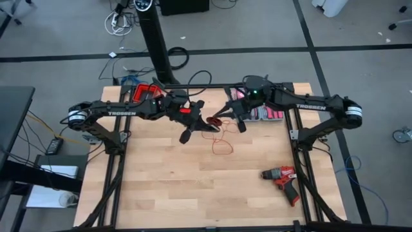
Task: Coil cords
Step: Coil the red wire onto the black spool
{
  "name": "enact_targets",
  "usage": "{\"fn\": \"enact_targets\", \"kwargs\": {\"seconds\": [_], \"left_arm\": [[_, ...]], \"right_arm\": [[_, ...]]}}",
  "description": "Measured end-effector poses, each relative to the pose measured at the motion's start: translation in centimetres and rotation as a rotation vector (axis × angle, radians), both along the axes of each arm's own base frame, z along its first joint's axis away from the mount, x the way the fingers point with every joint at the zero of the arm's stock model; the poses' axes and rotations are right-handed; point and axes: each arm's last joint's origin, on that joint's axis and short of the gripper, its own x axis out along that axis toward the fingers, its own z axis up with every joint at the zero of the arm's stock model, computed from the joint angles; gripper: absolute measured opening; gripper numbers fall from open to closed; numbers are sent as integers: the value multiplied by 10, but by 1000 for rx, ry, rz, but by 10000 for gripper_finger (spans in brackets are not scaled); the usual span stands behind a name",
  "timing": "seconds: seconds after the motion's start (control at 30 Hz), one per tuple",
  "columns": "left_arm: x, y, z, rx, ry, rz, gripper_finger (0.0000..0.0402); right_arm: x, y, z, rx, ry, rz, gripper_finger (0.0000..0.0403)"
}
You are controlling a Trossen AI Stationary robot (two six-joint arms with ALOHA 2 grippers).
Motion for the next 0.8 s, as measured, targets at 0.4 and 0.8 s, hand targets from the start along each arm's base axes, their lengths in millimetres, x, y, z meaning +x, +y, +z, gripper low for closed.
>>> {"fn": "enact_targets", "kwargs": {"seconds": [0.4, 0.8], "left_arm": [[0, -3, 1, -15, -26, -84, 1], [3, -2, 8, 108, -145, -110, 1]], "right_arm": [[26, -12, -5, -14, -10, -10, 30], [33, -14, -12, 81, 11, 1, 70]]}}
